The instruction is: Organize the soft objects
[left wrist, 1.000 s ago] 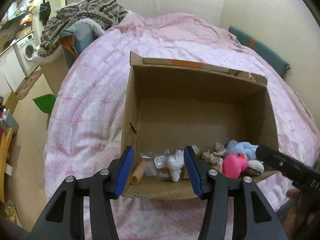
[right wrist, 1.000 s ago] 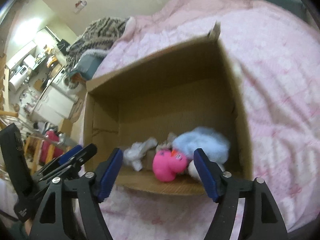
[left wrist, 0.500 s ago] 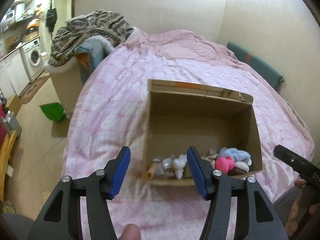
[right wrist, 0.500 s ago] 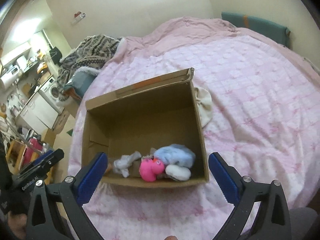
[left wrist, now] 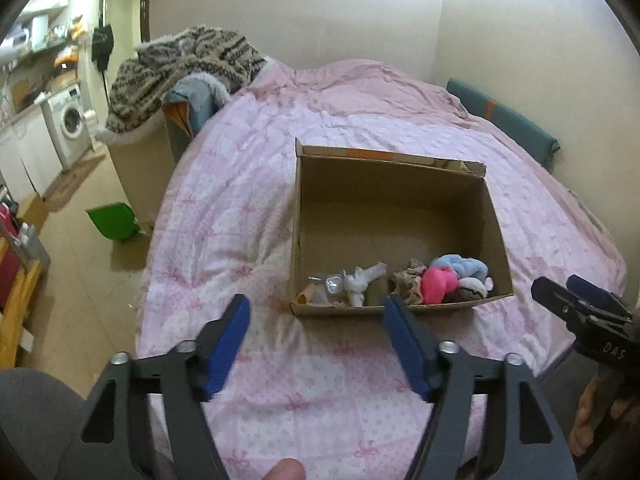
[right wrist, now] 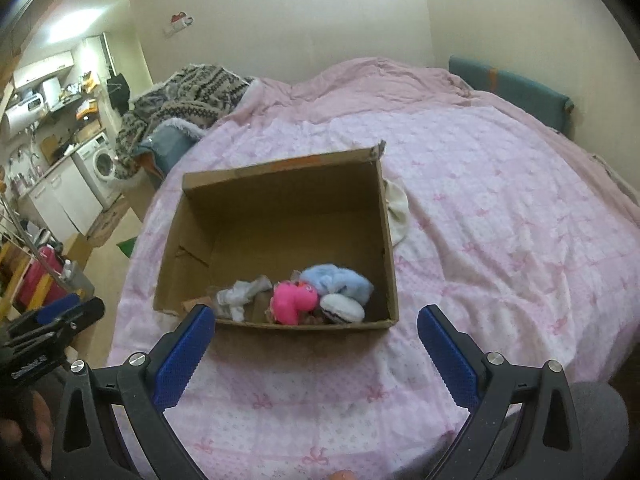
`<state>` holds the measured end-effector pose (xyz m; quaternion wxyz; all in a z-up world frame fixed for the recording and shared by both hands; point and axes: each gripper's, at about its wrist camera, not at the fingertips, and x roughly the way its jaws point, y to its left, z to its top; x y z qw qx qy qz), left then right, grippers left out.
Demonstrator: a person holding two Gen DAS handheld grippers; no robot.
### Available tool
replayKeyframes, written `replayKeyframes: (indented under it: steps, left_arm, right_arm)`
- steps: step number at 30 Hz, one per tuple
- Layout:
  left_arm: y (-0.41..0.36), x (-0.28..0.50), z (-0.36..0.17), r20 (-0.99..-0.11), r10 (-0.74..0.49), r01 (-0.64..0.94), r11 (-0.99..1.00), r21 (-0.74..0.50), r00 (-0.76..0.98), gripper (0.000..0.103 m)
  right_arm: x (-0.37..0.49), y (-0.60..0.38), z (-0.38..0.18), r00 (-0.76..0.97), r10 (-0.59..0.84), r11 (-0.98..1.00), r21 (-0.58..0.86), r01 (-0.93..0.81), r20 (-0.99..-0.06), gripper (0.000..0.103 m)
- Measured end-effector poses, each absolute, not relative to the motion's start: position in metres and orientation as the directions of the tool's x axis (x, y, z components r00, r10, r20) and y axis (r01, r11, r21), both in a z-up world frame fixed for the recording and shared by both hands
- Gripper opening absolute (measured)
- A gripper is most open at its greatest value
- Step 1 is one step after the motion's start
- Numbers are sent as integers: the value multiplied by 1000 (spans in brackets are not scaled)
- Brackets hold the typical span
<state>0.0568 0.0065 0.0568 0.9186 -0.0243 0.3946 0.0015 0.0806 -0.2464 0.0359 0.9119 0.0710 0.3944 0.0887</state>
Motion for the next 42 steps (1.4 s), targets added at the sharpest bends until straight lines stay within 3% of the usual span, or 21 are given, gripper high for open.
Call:
replayKeyframes:
  steps: [2,3,42]
  left_arm:
    - [4,58,55,-724,10,-31,999,-16,690,92]
    - [3,59,53,-724,11,-34,999,-17,690,93]
    - [0,68,40,-745,-28,-24,998,-60,667,95]
  right_arm:
    - [80,-246,31,670,213,975,199,-99,-711,103]
    - [80,-246,29,673,205,976,195,-92,-711,103]
    - [85,-237,19,666,146,989,130,-74,-732,103]
